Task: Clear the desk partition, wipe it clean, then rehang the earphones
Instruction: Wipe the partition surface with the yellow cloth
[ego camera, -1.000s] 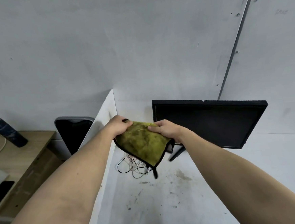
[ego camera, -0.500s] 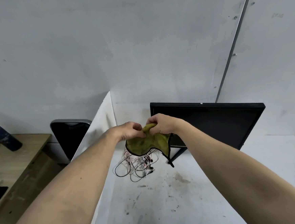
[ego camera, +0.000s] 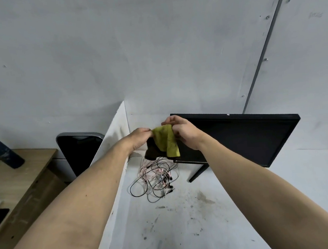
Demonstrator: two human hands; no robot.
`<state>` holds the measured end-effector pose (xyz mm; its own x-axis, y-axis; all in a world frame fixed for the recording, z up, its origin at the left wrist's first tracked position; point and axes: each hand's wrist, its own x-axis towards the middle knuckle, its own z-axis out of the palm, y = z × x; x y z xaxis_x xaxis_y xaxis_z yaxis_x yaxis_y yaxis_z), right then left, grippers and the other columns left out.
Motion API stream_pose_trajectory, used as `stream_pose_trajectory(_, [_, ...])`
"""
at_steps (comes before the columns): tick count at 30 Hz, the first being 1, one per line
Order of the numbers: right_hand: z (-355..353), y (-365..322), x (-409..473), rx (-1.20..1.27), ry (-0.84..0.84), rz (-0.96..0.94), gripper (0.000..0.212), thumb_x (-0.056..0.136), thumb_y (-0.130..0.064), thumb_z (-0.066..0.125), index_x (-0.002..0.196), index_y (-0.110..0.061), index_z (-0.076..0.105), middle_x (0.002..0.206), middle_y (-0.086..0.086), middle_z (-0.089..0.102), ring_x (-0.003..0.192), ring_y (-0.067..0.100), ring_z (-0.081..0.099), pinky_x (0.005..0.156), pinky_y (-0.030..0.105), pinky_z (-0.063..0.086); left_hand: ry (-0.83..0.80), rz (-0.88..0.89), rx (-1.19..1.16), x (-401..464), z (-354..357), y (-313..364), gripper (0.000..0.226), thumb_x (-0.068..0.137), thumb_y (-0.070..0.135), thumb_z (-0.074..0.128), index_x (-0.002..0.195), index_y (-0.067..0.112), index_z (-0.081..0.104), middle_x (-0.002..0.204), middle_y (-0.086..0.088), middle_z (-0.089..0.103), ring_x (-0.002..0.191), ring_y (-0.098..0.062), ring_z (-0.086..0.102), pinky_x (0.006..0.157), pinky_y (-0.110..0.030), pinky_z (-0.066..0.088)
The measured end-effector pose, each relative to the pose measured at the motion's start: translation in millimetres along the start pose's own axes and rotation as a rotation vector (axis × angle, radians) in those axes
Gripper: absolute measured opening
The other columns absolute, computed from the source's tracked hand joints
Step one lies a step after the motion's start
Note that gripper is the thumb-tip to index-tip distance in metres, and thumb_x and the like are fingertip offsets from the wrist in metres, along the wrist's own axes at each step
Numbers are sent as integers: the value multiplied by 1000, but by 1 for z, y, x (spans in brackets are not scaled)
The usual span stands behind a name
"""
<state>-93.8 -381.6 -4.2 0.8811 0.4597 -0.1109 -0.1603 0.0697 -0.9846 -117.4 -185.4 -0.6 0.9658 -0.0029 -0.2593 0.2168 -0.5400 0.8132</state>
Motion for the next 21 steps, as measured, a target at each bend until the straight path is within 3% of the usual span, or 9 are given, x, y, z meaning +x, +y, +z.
stream_pose_trajectory(2, [0,2,3,122,14,74,39,77,-7,49,113,-20,59,128,12,60,107,25,58,90,34,46,34,-8,-28,0,-5,4,25,89,23,54,65,17,60,67,2,55,71,-17,49,64,-28,36])
stream_pose_trajectory(4, [5,7,7,12,-65,127,44,88,-23,61,130,-27,54,136,9,57,124,26,54,107,40,42,8,-27,-63,-2,-8,7,22,84,24,51,63,19,54,65,1,50,67,-18,45,61,-30,33])
stream_pose_trajectory(6, [14,15,7,-75,-169,169,52,91,-31,66,141,-23,50,137,8,58,128,27,53,110,44,42,-32,-47,-133,-5,-12,9,11,71,32,51,68,22,55,67,-2,48,68,-18,43,64,-32,33])
stream_pose_trajectory(11, [38,21,1,115,-161,245,24,95,-15,64,116,-5,68,113,15,72,101,26,70,93,37,56,-39,-121,-270,-8,-38,3,7,61,30,51,65,25,50,68,1,47,68,-18,44,65,-32,35])
stream_pose_trajectory(14, [51,23,6,279,-33,309,32,93,-26,65,116,-4,69,106,15,74,94,30,71,92,42,56,-39,-12,-249,-7,-54,8,6,76,27,54,70,24,56,71,4,53,69,-14,51,61,-27,38])
stream_pose_trajectory(17, [64,31,25,281,170,271,32,93,-26,66,118,-6,67,107,17,74,96,33,71,93,47,56,105,102,-302,8,-68,10,21,96,18,50,82,18,65,82,0,62,73,-15,60,65,-25,47])
stream_pose_trajectory(21, [74,49,62,16,308,226,28,95,-29,65,118,-14,61,118,16,67,105,31,66,95,48,55,387,134,-259,28,-97,7,19,95,15,48,83,20,63,87,1,63,72,-14,62,68,-29,46])
